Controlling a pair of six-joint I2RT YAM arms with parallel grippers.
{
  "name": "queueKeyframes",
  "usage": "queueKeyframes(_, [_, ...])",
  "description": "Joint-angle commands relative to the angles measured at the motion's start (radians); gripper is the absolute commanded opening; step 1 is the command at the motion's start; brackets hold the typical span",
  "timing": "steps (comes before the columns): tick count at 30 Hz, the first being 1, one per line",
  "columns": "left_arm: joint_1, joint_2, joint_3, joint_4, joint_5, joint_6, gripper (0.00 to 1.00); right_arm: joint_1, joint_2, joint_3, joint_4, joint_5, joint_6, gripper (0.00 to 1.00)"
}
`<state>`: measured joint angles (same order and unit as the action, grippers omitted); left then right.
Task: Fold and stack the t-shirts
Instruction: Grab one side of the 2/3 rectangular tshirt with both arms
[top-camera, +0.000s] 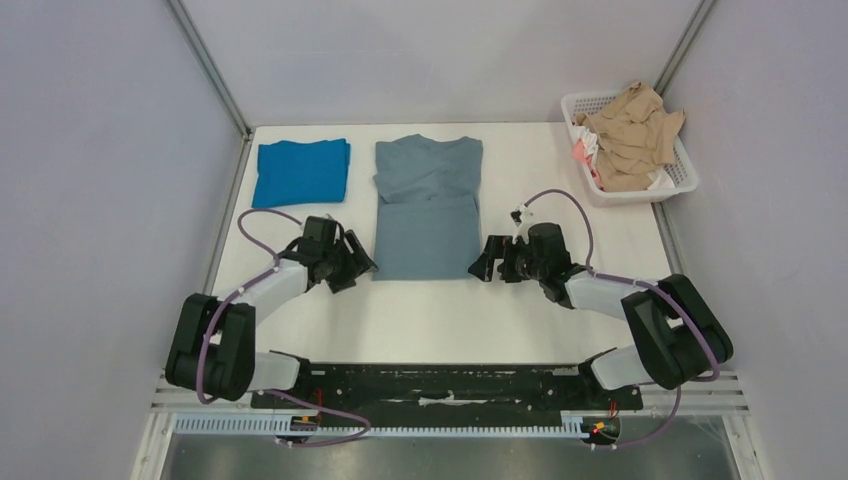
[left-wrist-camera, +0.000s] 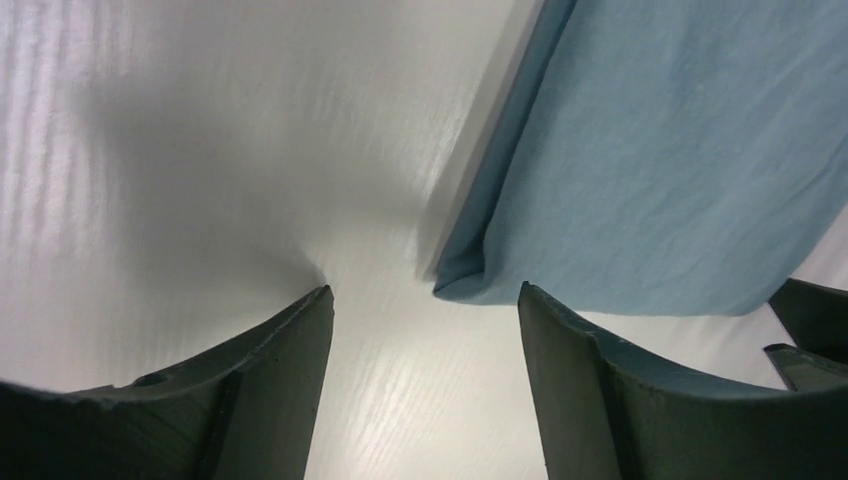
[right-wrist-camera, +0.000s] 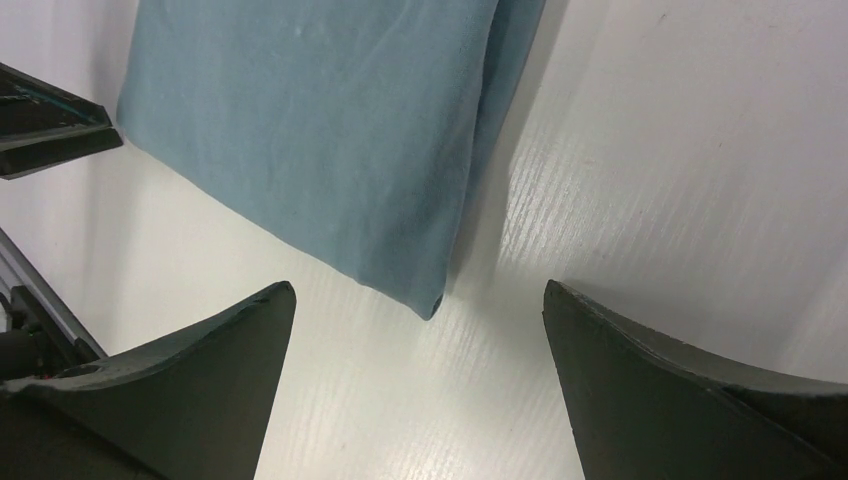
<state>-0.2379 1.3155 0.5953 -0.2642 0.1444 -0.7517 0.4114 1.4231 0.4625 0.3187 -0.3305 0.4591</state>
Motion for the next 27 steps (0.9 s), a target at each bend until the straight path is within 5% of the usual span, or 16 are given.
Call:
queueKeyframes(1, [-0.003, 0.072, 0.005, 0.118, 0.066, -0.035, 0.7, 0.001, 0.013, -0.031, 0.039, -0.012, 0.053, 0.98])
queueKeyframes(5, [-0.004, 0.14, 0.015, 0.156, 0.126, -0.041, 0.49, 0.002, 0.035, -0.037, 0.054, -0.023, 0.074, 0.98])
queueKeyframes(15, [-0.005, 0.253, 0.041, 0.184, 0.156, -0.035, 0.26, 0.003, 0.047, -0.038, 0.029, -0.008, 0.082, 0.96])
queueKeyframes(20, [-0.005, 0.252, 0.036, 0.174, 0.167, -0.033, 0.02, 0.003, 0.044, -0.028, 0.003, -0.003, 0.071, 0.96])
queueKeyframes(27, [-0.005, 0.215, 0.018, 0.135, 0.124, -0.021, 0.02, 0.02, 0.037, -0.023, -0.033, 0.038, 0.055, 0.8])
